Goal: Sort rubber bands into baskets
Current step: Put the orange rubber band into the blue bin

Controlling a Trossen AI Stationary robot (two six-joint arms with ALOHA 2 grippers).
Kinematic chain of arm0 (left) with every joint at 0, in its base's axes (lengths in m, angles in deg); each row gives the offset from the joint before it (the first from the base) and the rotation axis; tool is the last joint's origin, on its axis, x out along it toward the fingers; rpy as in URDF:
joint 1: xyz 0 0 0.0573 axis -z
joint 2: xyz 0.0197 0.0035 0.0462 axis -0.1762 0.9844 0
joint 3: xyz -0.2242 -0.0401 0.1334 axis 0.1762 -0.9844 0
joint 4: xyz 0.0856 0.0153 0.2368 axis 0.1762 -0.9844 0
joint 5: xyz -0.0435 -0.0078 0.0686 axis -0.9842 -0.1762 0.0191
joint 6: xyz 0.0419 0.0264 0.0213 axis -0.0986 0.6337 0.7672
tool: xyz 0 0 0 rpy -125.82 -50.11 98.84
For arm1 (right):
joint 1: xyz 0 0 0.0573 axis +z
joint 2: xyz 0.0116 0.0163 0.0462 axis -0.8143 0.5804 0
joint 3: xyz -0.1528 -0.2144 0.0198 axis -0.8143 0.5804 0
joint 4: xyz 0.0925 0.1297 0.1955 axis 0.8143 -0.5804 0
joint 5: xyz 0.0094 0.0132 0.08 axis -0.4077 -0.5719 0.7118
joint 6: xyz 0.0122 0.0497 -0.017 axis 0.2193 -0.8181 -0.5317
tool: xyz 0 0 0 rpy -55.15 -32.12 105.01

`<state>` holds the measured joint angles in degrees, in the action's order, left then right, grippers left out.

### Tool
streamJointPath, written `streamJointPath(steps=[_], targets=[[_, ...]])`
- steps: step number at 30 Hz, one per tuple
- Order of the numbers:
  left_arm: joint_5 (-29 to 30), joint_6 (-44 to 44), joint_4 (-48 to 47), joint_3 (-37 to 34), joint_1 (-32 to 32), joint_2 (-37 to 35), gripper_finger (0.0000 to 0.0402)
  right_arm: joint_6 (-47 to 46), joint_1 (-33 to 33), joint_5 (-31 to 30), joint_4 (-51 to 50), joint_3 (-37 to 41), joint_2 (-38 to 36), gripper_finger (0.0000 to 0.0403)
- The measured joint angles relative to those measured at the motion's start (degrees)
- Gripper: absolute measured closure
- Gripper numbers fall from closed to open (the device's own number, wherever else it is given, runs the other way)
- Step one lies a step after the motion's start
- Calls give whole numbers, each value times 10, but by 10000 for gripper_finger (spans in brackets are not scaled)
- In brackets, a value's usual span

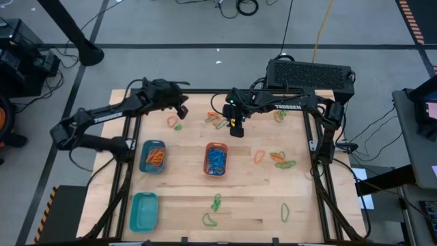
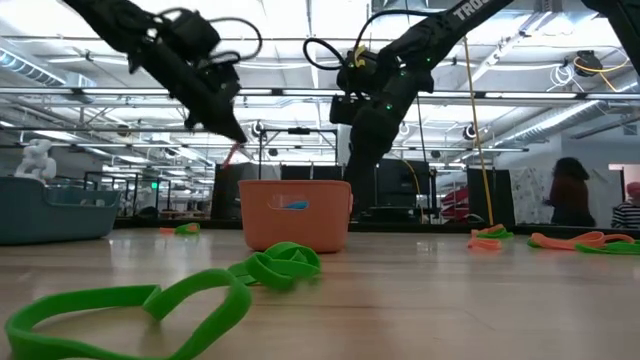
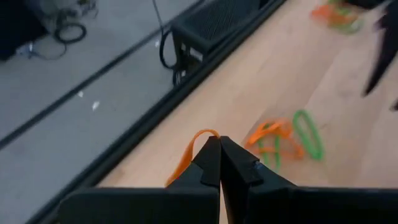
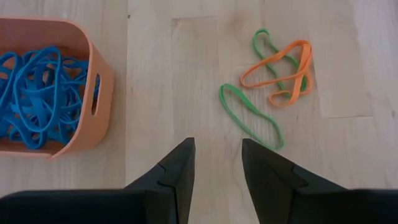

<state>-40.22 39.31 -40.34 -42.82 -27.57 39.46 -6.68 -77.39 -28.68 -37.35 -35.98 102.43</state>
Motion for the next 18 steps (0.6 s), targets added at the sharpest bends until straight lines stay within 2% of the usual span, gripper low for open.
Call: streamJointPath(steps=[7,18], targets=[[0,-35,-82,0,29,-94,401,0,1,0,-4,0,0,277],[-14,-179,-331,0,128,-180,401,0,9,0,5,0,0,277]])
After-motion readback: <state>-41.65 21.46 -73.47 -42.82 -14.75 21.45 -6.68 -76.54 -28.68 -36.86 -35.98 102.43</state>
